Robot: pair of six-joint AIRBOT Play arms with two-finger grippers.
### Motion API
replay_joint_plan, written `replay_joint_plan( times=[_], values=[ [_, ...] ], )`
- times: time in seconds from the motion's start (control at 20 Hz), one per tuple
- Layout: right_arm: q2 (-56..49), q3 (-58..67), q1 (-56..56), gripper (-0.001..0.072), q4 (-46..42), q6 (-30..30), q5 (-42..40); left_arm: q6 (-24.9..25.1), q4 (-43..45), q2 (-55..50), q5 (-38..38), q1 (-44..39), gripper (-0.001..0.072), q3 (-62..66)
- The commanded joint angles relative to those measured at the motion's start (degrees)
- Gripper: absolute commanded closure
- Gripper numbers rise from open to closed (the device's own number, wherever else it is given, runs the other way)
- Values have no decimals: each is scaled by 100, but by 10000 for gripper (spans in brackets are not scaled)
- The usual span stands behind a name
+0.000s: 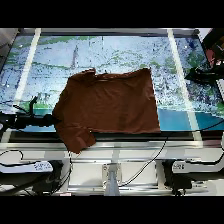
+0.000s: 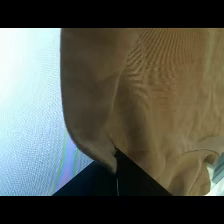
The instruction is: Fold the clothes and pants, and hang the long-sleeved shirts on hangers.
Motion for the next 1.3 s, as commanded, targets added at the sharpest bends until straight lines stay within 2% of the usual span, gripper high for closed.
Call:
replay_joint_plan(
  times=[0.0, 0.2, 0.25, 0.35, 0.5, 0.7, 0.75, 0.8, 0.85, 1.0, 1.25],
  values=[
    [13, 2, -11, 694, 22, -319, 605, 39, -50, -22, -221, -17, 688, 105],
    [197, -103, -22, 697, 160, -748, 1720, 17, -31, 221, -358, -17, 688, 382],
    [352, -286, -22, 697, 247, -822, 1792, 17, -31, 319, -358, -17, 688, 439],
    [813, -986, -22, 697, 256, -949, 1805, 20, -33, 498, -341, -17, 688, 479],
    [1836, -2743, -227, 697, 313, -1038, 1635, 20, -39, 592, -330, -17, 688, 476],
    [3182, -5119, -431, 696, 1554, -1038, 911, 22, -372, 592, -332, -20, 688, 476],
    [3316, -5434, -420, 672, 1685, -973, 699, 22, -444, 592, -334, -20, 687, 476],
    [3368, -5654, -420, 509, 1681, -874, 481, 22, -483, 592, -337, -20, 687, 476],
    [3368, -5805, -420, 284, 1565, -651, 243, 20, -485, 592, -339, -20, 688, 476],
    [3215, -5880, -431, 275, 975, -24, -334, 20, -481, 592, -337, -20, 687, 476],
    [2251, -5880, -448, 275, 1106, 20, -319, 22, -481, 592, -332, -20, 687, 476]
  ],
)
